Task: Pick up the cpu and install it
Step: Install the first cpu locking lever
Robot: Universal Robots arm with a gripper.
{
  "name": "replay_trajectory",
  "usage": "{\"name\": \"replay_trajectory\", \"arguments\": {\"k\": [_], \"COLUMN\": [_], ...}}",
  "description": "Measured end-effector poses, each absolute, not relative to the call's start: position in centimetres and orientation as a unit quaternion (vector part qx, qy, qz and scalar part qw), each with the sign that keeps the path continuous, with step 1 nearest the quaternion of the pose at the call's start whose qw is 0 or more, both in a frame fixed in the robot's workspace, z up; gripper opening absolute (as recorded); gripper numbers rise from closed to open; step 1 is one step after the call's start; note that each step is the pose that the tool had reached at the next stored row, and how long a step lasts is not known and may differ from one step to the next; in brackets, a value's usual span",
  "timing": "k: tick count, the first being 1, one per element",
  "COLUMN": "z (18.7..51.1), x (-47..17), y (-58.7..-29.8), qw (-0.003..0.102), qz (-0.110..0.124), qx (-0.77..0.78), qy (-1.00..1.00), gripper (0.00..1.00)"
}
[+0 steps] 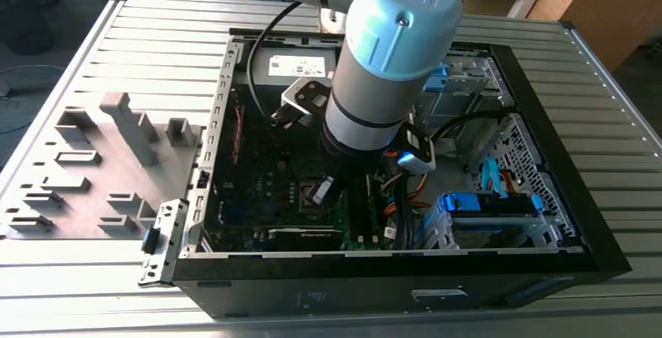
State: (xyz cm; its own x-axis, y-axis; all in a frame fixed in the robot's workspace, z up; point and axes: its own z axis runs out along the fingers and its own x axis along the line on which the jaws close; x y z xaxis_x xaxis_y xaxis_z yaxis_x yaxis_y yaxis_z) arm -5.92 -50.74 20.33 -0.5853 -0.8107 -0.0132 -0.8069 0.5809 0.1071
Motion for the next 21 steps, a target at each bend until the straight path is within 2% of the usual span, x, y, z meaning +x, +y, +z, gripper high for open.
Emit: {"name": "replay_trajectory", "arguments": {"k": [21], "z": [19.88], "x": [-5.83], "y": [-51.75], "qw": [0.017], "qz": [-0.051], "qx": [0.432], "qy": [-0.9], "gripper": [0.11]}}
